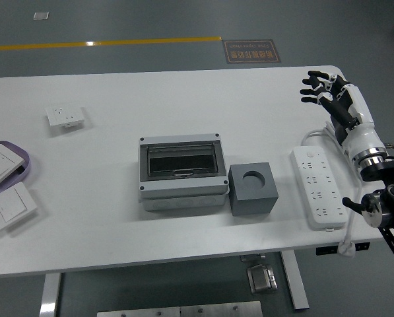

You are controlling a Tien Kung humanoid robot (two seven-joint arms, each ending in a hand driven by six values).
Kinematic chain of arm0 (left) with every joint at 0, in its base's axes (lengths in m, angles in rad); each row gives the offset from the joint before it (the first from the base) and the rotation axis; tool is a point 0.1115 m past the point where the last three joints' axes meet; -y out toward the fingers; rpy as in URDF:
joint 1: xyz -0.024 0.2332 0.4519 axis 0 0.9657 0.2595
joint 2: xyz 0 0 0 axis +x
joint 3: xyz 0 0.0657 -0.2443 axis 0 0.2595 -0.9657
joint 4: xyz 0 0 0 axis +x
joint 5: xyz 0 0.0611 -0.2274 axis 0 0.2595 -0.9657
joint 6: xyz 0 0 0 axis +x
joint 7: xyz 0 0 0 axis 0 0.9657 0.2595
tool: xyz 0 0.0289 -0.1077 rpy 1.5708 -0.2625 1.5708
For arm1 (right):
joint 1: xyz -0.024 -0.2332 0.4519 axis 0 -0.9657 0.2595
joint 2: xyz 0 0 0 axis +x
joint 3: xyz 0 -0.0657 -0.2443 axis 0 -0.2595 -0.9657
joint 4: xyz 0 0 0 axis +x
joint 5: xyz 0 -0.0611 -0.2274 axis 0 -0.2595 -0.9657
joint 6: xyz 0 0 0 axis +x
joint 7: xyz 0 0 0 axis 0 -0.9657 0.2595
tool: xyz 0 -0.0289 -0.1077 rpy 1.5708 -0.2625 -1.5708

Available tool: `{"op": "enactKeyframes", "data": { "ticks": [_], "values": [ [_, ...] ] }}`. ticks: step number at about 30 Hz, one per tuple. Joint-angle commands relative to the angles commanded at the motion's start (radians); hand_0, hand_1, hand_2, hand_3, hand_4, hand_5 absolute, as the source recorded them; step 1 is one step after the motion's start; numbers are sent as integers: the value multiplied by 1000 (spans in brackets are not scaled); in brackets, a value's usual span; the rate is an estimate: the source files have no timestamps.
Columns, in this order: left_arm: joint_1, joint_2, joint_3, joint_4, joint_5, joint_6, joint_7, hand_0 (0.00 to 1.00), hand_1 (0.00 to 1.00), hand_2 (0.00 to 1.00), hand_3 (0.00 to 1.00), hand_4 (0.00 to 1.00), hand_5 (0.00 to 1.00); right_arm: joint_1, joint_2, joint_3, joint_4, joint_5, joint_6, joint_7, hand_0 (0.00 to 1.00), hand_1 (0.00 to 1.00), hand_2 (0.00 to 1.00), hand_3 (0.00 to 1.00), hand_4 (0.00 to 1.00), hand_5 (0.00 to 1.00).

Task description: Pick up the cylinder from the cube,place it in the box,flap close box

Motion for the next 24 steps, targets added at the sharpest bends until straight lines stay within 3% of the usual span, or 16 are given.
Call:
{"op": "enactKeyframes", "data": {
  "ticks": [14,24],
  "values": [
    [4,-8,-8,3,5,-2,1,604,626,635,654,720,221,-12,6,4,-13,-6,-8,8,681,644,665,652,735,326],
    [-2,-7,-7,4,8,-2,1,605,626,634,655,721,224,22,17,-9,-19,-21,-23,16,687,648,673,656,739,318]
  ]
}}
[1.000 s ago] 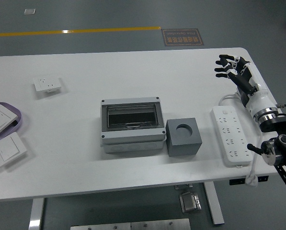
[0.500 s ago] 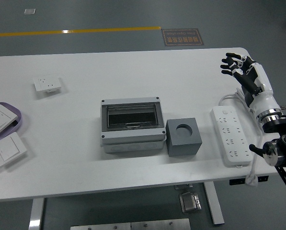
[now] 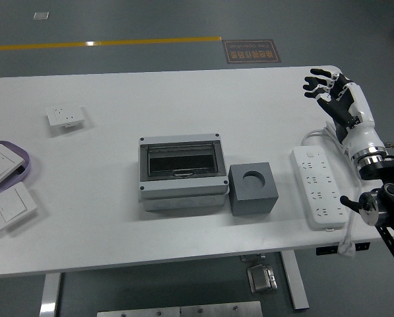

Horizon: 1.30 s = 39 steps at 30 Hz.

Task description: Pick up the cylinder from the cube,place it in the box,flap close box

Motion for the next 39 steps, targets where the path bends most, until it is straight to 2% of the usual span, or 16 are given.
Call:
{"op": "enactKeyframes", "data": {
  "ticks": [17,26,39],
  "values": [
    [-5,16,21,-4,-14,1,4,606,627,637,654,720,224,-22,1,17,-5,-11,2,9,679,645,668,642,767,294],
    [-5,13,33,-4,-31,2,3,606,627,636,655,721,225,-15,12,-6,-27,-4,4,20,674,642,663,643,766,290],
    [1,12,35,2,-38,2,1,607,628,636,657,721,226,6,26,-41,-57,24,34,35,664,637,654,632,760,275]
  ]
}}
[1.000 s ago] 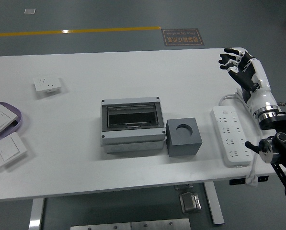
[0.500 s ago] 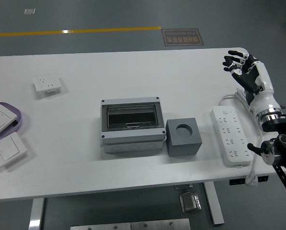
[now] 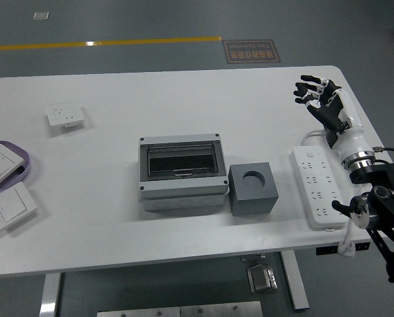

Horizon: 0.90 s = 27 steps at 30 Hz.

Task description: Pick up the cylinder from the cube,place it in the box,flap close box

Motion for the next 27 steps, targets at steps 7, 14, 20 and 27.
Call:
{"op": "enactKeyframes", "data": {
  "ticks": [7,14,20,27],
  "values": [
    [6,-5,18,8,-15,-2,-2,607,627,636,657,720,225,22,2,-20,-12,4,5,0,656,637,652,633,760,271],
    [6,-4,12,8,-5,-2,-1,606,627,635,657,719,225,60,14,-54,-16,6,4,0,639,635,632,628,761,265],
    [7,-5,8,5,2,-3,0,606,627,635,658,718,226,78,24,-82,-20,12,5,5,635,629,625,620,762,265],
    [7,-8,1,5,10,-4,0,607,627,635,658,719,225,81,31,-112,-23,13,6,15,634,627,623,613,767,260]
  ]
}}
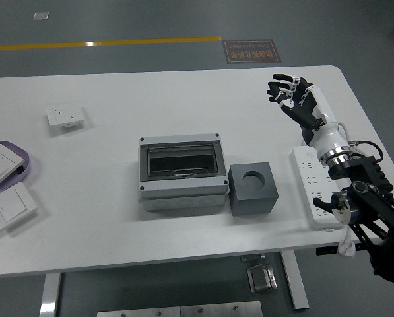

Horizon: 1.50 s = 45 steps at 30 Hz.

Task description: Pick up the cylinder from the cube,place it in the box,flap close box

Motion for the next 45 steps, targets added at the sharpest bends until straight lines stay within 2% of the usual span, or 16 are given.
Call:
{"op": "enactKeyframes", "data": {
  "ticks": [7,16,17,22,23,34,35,45],
  "values": [
    [0,-1,-5,2,5,-1,0,607,628,635,658,719,224,-9,-5,-16,-3,-9,-23,30,631,626,619,607,768,253],
    [-2,-1,-7,3,4,-5,3,607,628,635,658,719,224,-20,-9,-32,1,-41,-27,41,601,615,587,590,758,221],
    [-3,0,-6,2,3,-7,5,607,627,636,658,719,224,-21,-11,-35,1,-46,-28,43,598,610,578,588,749,176],
    [-5,3,1,4,-4,-26,22,607,627,636,658,719,224,-26,-15,-45,-4,-59,-32,50,598,610,578,588,749,176],
    [-6,3,2,4,-5,-31,25,607,627,636,658,718,223,-27,-15,-46,-5,-60,-33,51,604,614,587,598,734,24],
    [-7,4,8,4,-7,-45,37,609,633,641,662,717,217,-35,-16,-42,-6,-70,-18,47,625,623,589,641,725,2],
    [-7,3,9,4,-8,-45,37,610,633,641,670,718,218,-36,-16,-41,-6,-69,-16,46,654,644,621,682,728,2],
    [-5,0,12,4,-12,-48,39,609,634,645,670,718,219,-41,-15,-33,-9,-49,-4,57,670,665,645,703,757,2]
  ]
}}
